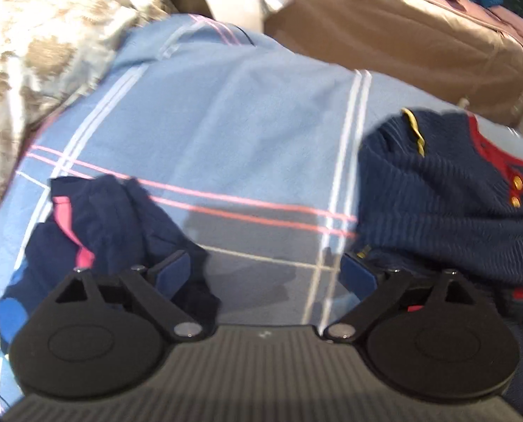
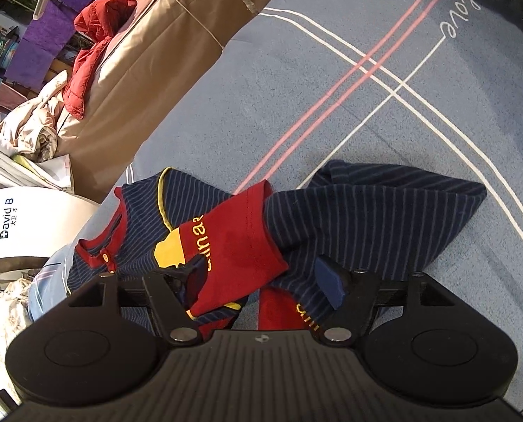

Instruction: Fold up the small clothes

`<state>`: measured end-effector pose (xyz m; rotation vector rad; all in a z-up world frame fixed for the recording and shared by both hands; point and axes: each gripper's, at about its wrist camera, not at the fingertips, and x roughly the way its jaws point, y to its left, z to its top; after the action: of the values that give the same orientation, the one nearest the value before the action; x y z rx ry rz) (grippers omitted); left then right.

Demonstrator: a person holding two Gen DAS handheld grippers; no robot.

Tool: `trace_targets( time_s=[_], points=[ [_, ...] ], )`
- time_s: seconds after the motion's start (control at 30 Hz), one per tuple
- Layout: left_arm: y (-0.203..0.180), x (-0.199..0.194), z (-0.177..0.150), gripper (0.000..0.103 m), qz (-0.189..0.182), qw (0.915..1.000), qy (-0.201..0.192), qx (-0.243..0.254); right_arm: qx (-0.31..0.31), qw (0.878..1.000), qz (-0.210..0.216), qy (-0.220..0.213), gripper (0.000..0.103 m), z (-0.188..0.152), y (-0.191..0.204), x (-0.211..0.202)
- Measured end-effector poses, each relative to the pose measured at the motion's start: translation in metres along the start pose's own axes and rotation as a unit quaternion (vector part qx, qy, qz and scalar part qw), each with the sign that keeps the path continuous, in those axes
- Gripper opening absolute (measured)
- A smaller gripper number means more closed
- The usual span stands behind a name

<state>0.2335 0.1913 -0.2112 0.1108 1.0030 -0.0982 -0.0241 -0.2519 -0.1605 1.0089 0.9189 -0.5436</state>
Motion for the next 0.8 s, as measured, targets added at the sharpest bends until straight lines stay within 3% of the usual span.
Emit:
trace_targets(
  time_s=[0.1, 0.17, 0.23, 0.3, 0.33, 0.4, 0.47, 0.53, 0.57, 0.6, 0.63, 0.73, 0.8],
  points=[
    [0.002, -0.013, 0.02, 0.097, -0.059, 0.9957, -0.061, -0.037, -0.008, 1.0, -0.002, 0.001, 0.103, -0.004, 0.002, -0.002],
    [-0.01, 0.0, 0.043, 0.098, -0.084, 0.9942, -0.043, -0.052, -0.013, 1.0, -0.005, 0.004, 0.103, -0.008, 0.004, -0.002],
    [-0.022, 0.02, 0.064, 0.092, -0.117, 0.9909, -0.026, -0.061, -0.008, 1.0, 0.0, 0.012, 0.103, -0.011, 0.005, -0.001],
    [-0.04, 0.04, 0.08, 0.072, -0.139, 0.9891, -0.013, -0.047, -0.005, 1.0, 0.003, 0.015, 0.103, -0.015, 0.006, -0.004],
    [-0.051, 0.052, 0.087, 0.066, -0.136, 0.9903, 0.001, -0.028, -0.005, 1.0, 0.004, 0.015, 0.103, -0.017, 0.008, -0.005],
    [-0.07, 0.077, 0.096, 0.044, -0.122, 0.9918, 0.036, 0.009, -0.007, 1.0, 0.007, 0.013, 0.103, -0.02, 0.009, -0.01],
    [-0.078, 0.097, 0.097, 0.042, -0.117, 0.9908, 0.065, 0.02, -0.008, 1.0, 0.007, 0.011, 0.103, -0.022, 0.008, -0.013],
    [-0.079, 0.103, 0.094, 0.041, -0.113, 0.9916, 0.062, 0.015, 0.0, 1.0, 0.004, 0.006, 0.103, -0.023, 0.004, -0.017],
    [-0.08, 0.103, 0.094, 0.032, -0.116, 0.9915, 0.056, 0.014, 0.005, 1.0, 0.004, 0.005, 0.103, -0.023, 0.001, -0.019],
    [-0.082, 0.102, 0.094, 0.012, -0.126, 0.9903, 0.054, 0.019, 0.01, 1.0, 0.002, 0.003, 0.103, -0.024, -0.002, -0.02],
    [-0.086, 0.1, 0.095, 0.005, -0.136, 0.9889, 0.053, 0.028, 0.014, 1.0, -0.001, 0.002, 0.103, -0.025, -0.005, -0.021],
    [-0.097, 0.091, 0.101, 0.004, -0.13, 0.9895, 0.031, 0.055, 0.033, 0.999, -0.013, -0.002, 0.103, -0.027, -0.015, -0.023],
    [-0.09, 0.088, 0.11, 0.004, -0.112, 0.9929, 0.007, 0.037, 0.045, 0.999, -0.015, -0.004, 0.103, -0.028, -0.021, -0.025]
  ],
)
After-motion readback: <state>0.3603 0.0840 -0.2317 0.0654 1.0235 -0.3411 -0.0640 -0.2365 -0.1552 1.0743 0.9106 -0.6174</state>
